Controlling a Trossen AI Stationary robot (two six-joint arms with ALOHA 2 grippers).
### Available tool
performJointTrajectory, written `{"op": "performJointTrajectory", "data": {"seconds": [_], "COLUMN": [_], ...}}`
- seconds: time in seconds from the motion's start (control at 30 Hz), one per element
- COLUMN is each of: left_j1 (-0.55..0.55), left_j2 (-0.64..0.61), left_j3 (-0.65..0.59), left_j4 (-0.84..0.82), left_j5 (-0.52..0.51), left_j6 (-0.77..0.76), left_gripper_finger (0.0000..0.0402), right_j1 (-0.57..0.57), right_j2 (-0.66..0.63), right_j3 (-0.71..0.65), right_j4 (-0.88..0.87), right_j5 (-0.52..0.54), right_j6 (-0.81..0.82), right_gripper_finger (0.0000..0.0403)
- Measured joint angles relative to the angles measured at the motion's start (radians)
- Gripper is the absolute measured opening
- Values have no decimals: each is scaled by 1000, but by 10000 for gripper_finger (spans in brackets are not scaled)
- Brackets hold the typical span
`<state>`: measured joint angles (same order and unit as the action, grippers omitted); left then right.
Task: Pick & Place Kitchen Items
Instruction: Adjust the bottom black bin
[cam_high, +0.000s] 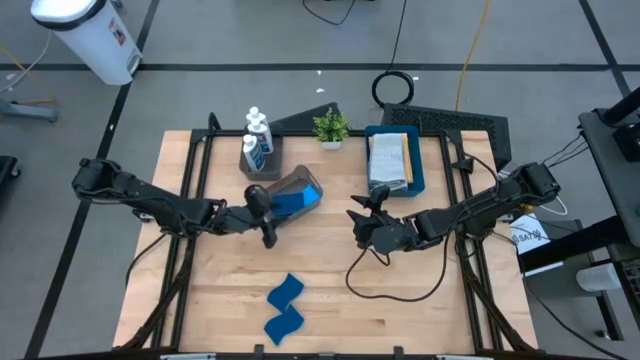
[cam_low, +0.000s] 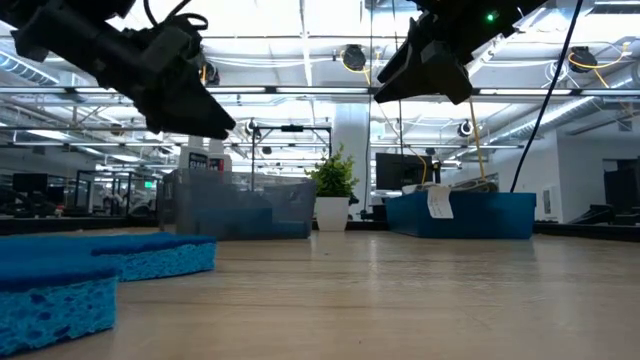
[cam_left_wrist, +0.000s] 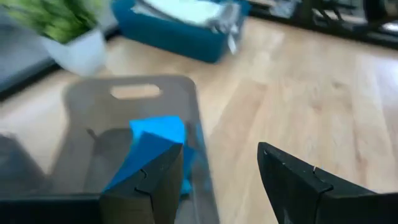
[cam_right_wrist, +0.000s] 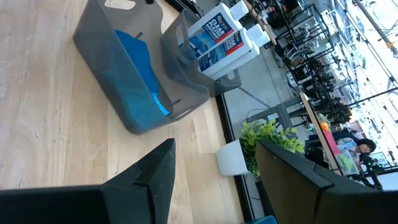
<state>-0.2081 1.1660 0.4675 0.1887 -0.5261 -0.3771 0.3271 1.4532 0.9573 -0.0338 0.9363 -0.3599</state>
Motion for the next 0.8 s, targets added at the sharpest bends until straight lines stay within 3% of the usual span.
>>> {"op": "performJointTrajectory", "data": {"seconds": [0.13,0.57,0.67,0.8], "left_j1": [1,51,70,86], "left_j2": [27,191,192,191], "left_j3": [0,1,0,0], "left_j4": [-2,-40,-55,-58], "left_j5": [59,74,84,84], "left_j6": [0,-27,-70,-127], "left_gripper_finger": [212,207,177,104], "right_j1": [0,0,0,0], "right_j2": [0,0,0,0], "right_j3": [0,0,0,-1], "right_j4": [0,0,0,0], "right_j5": [0,0,0,0], "right_j6": [0,0,0,0], "right_gripper_finger": [196,196,196,196]}}
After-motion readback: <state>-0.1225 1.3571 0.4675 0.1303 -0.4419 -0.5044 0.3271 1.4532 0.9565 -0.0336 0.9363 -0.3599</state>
